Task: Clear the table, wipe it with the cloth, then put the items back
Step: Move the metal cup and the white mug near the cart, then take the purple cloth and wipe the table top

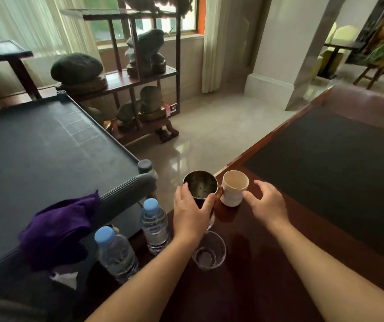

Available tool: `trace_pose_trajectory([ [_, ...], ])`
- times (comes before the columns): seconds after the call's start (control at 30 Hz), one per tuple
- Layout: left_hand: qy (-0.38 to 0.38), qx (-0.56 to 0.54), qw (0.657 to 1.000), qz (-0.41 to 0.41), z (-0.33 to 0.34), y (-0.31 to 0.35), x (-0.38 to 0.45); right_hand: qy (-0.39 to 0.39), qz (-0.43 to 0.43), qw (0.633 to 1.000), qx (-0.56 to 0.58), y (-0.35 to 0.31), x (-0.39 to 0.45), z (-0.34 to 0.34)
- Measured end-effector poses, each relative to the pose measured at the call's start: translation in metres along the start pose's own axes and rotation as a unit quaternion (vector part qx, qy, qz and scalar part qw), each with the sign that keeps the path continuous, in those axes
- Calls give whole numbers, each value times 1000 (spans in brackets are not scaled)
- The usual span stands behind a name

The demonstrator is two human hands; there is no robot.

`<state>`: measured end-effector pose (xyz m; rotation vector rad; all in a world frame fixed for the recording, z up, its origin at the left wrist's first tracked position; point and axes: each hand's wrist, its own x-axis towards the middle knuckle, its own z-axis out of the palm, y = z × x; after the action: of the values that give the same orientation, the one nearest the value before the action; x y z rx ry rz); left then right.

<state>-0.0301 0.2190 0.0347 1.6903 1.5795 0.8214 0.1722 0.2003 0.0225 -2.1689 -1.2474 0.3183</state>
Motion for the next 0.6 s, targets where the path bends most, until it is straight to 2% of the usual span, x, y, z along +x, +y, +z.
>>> trace_pose_trajectory([
  [0.17, 2, 147, 984, 98, -29, 35, -31, -14, -119, 982, -146, -30, -29, -37],
  [0.3, 27, 306, 937, 166, -64, 54, -59, -24, -166, 969, -180, -54, -59, -62],
  [0.47, 73, 395, 900, 169, -113, 54, -88, -25, -213, 958, -191, -83, -92, -79],
  [0.6, 96, 417, 892, 145, -148, 36, -104, -37, -246, 950, -187, -110, -112, -77],
])
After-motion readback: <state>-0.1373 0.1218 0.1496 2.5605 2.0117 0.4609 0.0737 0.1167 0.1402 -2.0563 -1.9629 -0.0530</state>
